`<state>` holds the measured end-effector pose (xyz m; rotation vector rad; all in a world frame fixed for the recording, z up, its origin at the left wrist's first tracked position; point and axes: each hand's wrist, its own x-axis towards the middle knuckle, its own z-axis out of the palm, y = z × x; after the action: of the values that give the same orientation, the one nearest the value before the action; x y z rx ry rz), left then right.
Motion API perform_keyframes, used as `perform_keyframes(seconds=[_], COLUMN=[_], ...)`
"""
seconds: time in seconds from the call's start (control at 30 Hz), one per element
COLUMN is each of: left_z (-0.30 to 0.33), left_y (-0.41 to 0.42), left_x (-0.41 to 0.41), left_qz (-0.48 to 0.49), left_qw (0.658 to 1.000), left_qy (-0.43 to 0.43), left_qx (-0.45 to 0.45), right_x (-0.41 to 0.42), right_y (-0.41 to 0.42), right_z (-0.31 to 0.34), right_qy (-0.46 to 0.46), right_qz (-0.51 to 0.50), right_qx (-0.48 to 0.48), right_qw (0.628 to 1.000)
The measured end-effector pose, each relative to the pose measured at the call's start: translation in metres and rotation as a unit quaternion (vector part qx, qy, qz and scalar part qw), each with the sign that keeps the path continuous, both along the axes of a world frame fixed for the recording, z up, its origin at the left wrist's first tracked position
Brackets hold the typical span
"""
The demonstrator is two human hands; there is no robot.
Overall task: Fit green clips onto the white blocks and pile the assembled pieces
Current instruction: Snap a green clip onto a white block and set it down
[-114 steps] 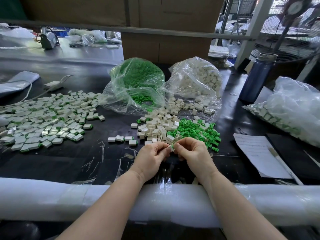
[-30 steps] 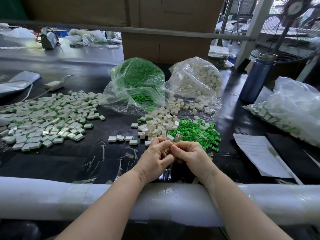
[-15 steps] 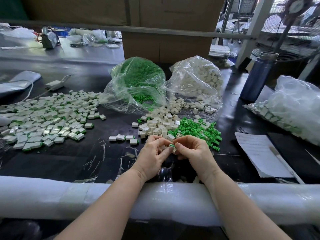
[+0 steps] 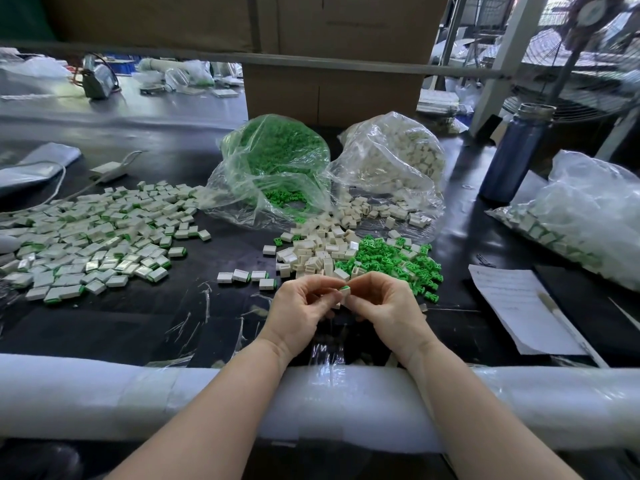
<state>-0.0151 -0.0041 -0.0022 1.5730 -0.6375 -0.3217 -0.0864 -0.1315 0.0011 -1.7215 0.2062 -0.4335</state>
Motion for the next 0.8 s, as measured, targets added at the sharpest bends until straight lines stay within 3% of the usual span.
perform_keyframes(seconds=[0.27, 0.53, 0.8], left_z=[0.0016, 0.0002, 0.002], left_y=[0.0005, 0.0009, -0.0004], left_x=[-0.0025, -0.0017, -0.0056], left_qz=[0.021, 0.028, -0.034], left_qw=[0.996, 0.997, 0.977], left_qy=[-0.086, -0.06, -0.134], left_qx=[0.021, 0.044, 0.165], right_x=[-0.0011, -0.0026, -0.0007], right_y=[-0.0004, 0.0016, -0.0029], right_z=[0.0011, 0.0039, -0.0017], right_qy=[0.022, 0.019, 0.019], right_qz=[0.0, -0.021, -0.177], right_qx=[0.011, -0.018, -0.19], right_qw=[1.0, 0.999, 0.965])
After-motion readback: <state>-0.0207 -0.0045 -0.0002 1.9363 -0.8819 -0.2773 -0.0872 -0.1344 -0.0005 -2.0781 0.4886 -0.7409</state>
